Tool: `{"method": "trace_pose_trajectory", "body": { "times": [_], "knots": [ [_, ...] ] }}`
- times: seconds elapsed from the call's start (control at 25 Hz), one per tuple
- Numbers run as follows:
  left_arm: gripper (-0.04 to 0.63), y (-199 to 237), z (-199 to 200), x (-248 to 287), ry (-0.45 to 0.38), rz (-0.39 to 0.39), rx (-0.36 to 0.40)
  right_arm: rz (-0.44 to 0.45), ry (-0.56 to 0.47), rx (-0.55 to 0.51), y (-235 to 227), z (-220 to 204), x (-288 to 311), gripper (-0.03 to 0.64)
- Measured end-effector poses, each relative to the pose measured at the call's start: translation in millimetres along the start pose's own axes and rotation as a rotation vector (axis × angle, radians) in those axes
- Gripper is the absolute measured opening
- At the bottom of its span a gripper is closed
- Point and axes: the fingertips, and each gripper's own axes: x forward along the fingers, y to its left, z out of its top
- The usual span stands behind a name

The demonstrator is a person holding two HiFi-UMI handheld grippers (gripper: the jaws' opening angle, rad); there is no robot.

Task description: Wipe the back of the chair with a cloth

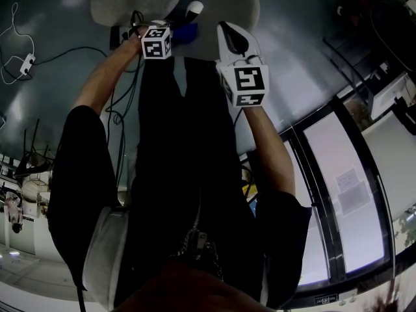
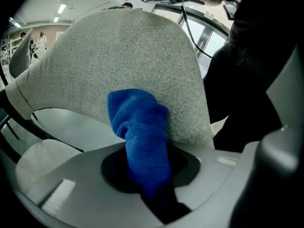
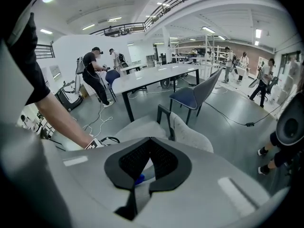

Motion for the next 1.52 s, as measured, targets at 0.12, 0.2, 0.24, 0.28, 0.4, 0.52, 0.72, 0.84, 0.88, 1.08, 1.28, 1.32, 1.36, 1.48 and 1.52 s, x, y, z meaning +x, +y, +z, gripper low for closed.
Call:
{"method": "trace_pose_trajectory", "body": {
  "times": [0.12,0.2,0.24,0.28,0.4,0.52,0.72,0.84,0.88,1.08,1.28,1.32,1.36,1.48,1.52],
  "knots": [
    [0.097,-8,-7,-4,0.015,-0.008,-0.003,0.009,0.003,-0.004,2,0,-1,0.003],
    [0.097,-12,-13,-6,0.026,-0.013,-0.004,0.014,0.003,-0.007,3,1,0,0.003],
    [0.097,-15,-17,-8,0.033,-0.017,-0.004,0.017,0.003,-0.009,4,1,1,0.003],
    [0.097,-17,-21,-10,0.040,-0.021,-0.005,0.019,0.002,-0.011,5,2,2,0.003],
    [0.097,-22,-35,-15,0.072,-0.032,-0.003,0.027,-0.001,-0.015,5,5,3,0.003],
    [0.097,-15,-40,-20,0.067,-0.007,-0.048,0.033,-0.008,-0.014,2,7,4,0.003],
    [0.097,50,-10,-41,-0.133,0.155,-0.271,0.030,-0.016,-0.002,-2,8,5,0.003],
    [0.098,116,15,-71,-0.294,0.349,-0.421,0.024,-0.027,0.006,-5,10,5,0.003],
    [0.098,138,24,-82,-0.337,0.426,-0.460,0.022,-0.033,0.008,-7,10,4,0.003],
    [0.098,219,50,-113,-0.491,0.674,-0.583,-0.003,-0.064,0.045,-24,11,-1,0.003],
    [0.098,279,41,-132,-0.562,0.853,-0.689,-0.024,-0.069,0.090,-42,4,-6,0.003],
    [0.098,290,35,-134,-0.566,0.881,-0.716,-0.029,-0.064,0.099,-47,0,-8,0.003],
    [0.098,299,29,-135,-0.563,0.905,-0.743,-0.034,-0.059,0.106,-51,-5,-9,0.003],
    [0.098,317,21,-132,-0.531,0.917,-0.780,-0.043,-0.044,0.120,-63,-16,-14,0.003],
    [0.098,319,23,-130,-0.525,0.906,-0.774,-0.047,-0.038,0.125,-67,-20,-15,0.003]
  ]
}}
